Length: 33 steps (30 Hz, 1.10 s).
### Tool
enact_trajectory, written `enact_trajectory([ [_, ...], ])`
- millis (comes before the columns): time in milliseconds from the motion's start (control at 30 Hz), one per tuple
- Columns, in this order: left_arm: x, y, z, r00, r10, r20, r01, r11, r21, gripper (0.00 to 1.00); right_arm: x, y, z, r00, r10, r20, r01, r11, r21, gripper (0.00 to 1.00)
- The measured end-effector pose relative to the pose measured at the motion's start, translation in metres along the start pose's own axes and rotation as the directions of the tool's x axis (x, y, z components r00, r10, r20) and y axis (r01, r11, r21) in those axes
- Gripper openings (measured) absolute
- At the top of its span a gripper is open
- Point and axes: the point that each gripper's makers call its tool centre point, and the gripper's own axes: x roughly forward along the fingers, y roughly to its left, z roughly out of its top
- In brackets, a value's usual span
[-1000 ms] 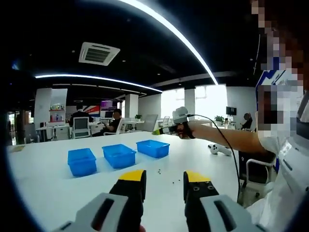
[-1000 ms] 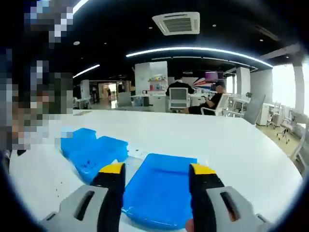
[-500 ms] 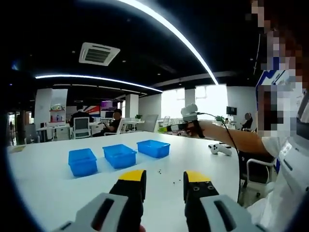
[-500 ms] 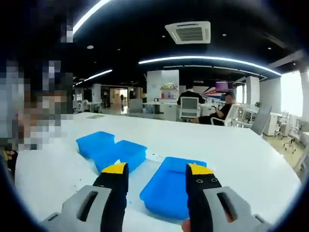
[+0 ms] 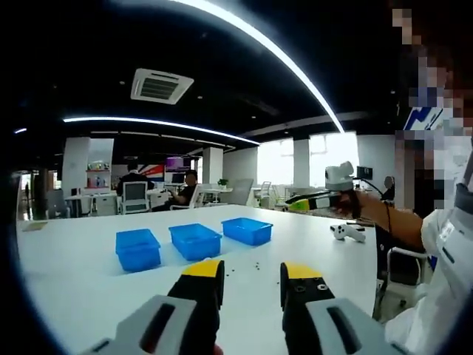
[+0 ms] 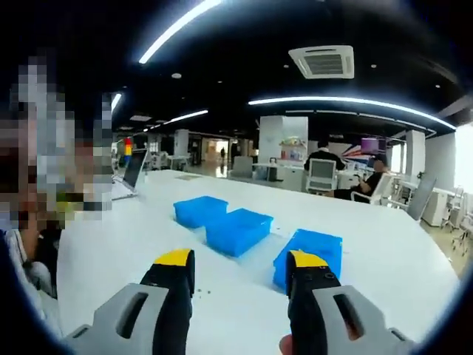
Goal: Pick up the resistors one by one and place each resistor into its matching bin, sorting the parts by color and model until every resistor is separated into the correct bin for its type
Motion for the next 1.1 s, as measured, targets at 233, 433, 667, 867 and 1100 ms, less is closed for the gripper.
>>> enact_trajectory([
  [233,-0.001,0.006,0.004,1.0,0.021,0.024,-0.021,1.0,-0.003,0.32,-0.044,0.013,-0.006,0.993,-0.083,0.088,0.083,0.996,0.013,0.47],
  [433,-0.001,0.008,0.003,0.999,0.026,0.018,-0.026,1.0,-0.008,0.32,-0.06,0.019,-0.017,0.992,-0.093,0.087,0.09,0.995,0.038,0.5],
  [667,-0.001,0.014,0.001,0.999,0.046,0.014,-0.046,0.999,-0.025,0.32,-0.061,0.029,-0.014,0.997,-0.046,0.059,0.047,0.999,-0.024,0.5],
  [867,-0.005,0.019,0.003,0.998,0.06,0.016,-0.059,0.998,-0.028,0.32,-0.044,0.049,-0.008,0.998,0.054,-0.016,-0.056,0.985,-0.165,0.46],
  [1100,-0.005,0.016,0.002,0.999,0.05,0.012,-0.05,0.999,-0.018,0.32,-0.013,0.074,-0.011,0.968,0.184,-0.169,-0.233,0.907,-0.351,0.4],
])
